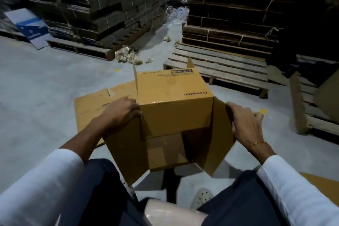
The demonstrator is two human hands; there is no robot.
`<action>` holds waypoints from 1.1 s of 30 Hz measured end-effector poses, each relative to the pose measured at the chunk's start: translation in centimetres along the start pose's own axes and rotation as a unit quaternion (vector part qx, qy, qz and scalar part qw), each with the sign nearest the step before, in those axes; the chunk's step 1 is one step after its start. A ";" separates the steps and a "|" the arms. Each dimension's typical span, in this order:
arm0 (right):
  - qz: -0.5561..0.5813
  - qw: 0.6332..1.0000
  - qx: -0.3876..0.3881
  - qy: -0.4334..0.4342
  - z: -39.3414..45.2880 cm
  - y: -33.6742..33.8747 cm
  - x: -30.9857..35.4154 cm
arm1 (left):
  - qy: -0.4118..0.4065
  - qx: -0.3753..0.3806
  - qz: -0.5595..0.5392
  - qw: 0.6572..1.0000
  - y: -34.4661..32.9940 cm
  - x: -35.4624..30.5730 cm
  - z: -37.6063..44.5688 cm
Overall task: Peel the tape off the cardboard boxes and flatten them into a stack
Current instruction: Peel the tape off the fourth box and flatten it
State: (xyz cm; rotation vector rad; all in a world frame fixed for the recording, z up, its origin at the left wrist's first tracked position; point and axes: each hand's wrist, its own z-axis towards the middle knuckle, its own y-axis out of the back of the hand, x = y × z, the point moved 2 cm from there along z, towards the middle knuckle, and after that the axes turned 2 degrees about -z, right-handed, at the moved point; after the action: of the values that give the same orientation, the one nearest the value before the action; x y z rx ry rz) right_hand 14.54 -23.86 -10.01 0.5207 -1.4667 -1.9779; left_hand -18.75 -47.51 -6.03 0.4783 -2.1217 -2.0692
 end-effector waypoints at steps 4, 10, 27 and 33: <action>0.003 0.998 -0.062 -0.010 0.9 1.3 -0.3 | -0.008 -0.077 0.019 0.997 0.2 1.9 -1.0; -0.093 0.993 0.060 0.034 0.7 -0.8 0.4 | 0.080 0.016 0.047 0.996 -2.9 2.2 -0.9; 0.023 0.927 0.373 -0.038 -0.5 -2.2 8.8 | 0.151 -0.010 -0.038 0.988 -4.5 3.2 -1.5; 0.526 0.761 0.255 -0.280 -1.3 -6.1 7.3 | 0.139 0.000 -0.161 0.977 -4.4 3.0 -1.9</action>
State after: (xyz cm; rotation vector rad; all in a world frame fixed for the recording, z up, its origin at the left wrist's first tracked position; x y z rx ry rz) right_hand 8.58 -28.53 -15.85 -0.6828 -2.0092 -0.8041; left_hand -20.40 -50.24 -10.65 1.1060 -1.9840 -2.0054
